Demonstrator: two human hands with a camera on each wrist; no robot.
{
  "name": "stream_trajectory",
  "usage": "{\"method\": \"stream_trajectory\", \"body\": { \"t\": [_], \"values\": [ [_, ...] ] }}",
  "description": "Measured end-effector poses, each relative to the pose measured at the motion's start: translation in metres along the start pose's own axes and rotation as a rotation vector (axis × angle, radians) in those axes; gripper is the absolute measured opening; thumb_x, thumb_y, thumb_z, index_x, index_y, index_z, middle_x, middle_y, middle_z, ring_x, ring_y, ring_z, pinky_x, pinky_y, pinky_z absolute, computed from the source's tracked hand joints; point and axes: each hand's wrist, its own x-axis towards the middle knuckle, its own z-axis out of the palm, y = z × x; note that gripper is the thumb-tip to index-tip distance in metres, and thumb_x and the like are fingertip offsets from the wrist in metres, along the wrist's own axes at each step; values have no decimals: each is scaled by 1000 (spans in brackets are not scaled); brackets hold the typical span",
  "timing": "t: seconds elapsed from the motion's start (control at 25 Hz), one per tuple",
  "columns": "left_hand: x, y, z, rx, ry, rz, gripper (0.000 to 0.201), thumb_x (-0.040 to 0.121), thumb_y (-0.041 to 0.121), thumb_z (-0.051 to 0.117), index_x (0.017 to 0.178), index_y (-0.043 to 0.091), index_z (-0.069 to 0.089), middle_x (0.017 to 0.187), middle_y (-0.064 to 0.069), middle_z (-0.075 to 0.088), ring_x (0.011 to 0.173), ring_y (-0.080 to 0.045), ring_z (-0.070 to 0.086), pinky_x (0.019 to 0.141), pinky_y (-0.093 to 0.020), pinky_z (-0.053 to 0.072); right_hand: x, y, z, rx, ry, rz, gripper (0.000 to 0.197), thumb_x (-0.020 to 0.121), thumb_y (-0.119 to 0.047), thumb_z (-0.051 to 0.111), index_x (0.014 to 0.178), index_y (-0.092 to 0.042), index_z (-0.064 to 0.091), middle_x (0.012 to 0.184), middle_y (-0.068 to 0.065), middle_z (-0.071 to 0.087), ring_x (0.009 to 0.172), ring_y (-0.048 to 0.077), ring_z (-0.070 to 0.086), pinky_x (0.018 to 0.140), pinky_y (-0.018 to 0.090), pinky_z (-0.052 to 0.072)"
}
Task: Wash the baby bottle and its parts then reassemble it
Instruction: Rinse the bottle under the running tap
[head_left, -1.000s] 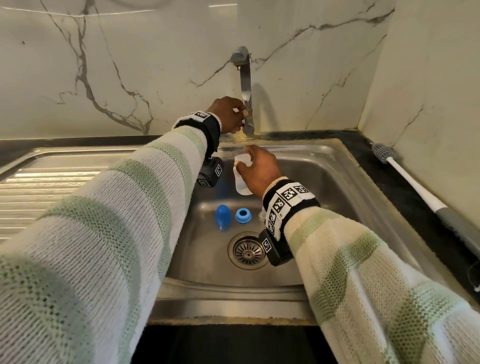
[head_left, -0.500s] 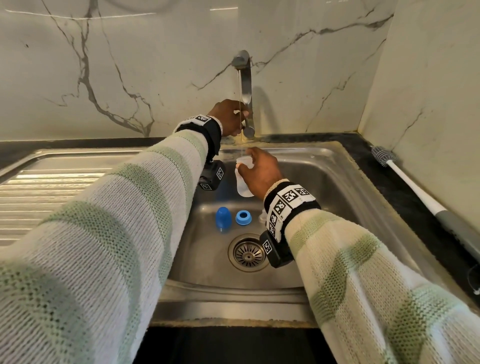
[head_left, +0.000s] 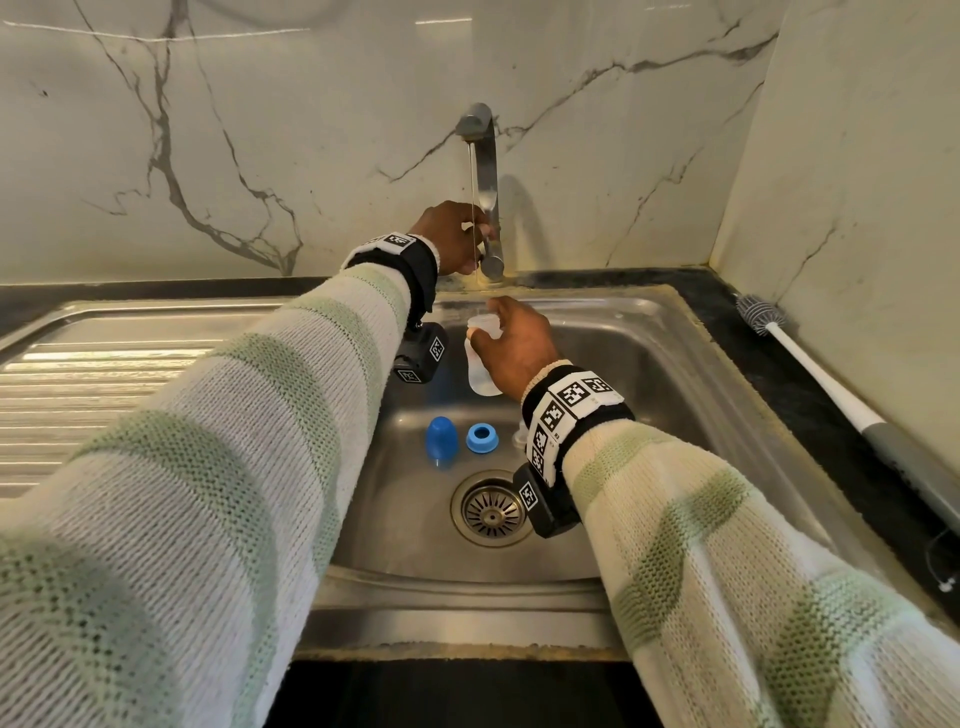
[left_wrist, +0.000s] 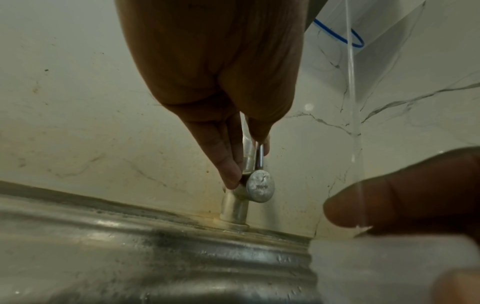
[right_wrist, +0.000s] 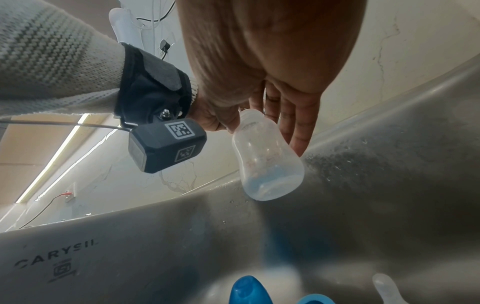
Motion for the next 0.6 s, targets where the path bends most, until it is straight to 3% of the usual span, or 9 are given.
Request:
{"method": "stream_trajectory", "body": {
  "t": [0.24, 0.44, 0.52, 0.6],
  "values": [
    [-1, -3, -2, -66, -8, -37, 21, 77, 6, 58, 93, 10, 70, 87, -14, 67, 67, -30, 62, 62, -34, 50, 0, 0, -1, 7, 0, 4, 44, 92, -29, 62, 131, -11, 54, 130, 10, 58, 117, 25, 55, 103, 38, 45],
    [-5, -1, -2, -27, 21, -12, 16, 91, 11, 56, 88, 18, 70, 88, -16, 70, 67, -28, 65, 62, -33, 55, 2, 1, 0, 8, 3, -3, 43, 92, -29, 62, 130, -10, 55, 128, 11, 59, 115, 26, 56, 101, 37, 45],
    [-12, 1, 0, -41, 33, -12, 13, 93, 15, 56, 96, 18, 68, 87, -13, 69, 68, -28, 64, 64, -33, 55, 2, 2, 0, -3, 6, -8, 43, 91, -29, 62, 129, -10, 55, 126, 11, 59, 114, 26, 56, 100, 37, 46],
    [-17, 0, 1, 66, 52, 1, 22, 97, 29, 54, 112, 16, 62, 89, -10, 70, 70, -24, 67, 66, -33, 57, 2, 3, 0, -8, 7, -13, 43, 91, -29, 62, 129, -9, 55, 126, 11, 60, 114, 26, 56, 100, 36, 45]
  ]
}}
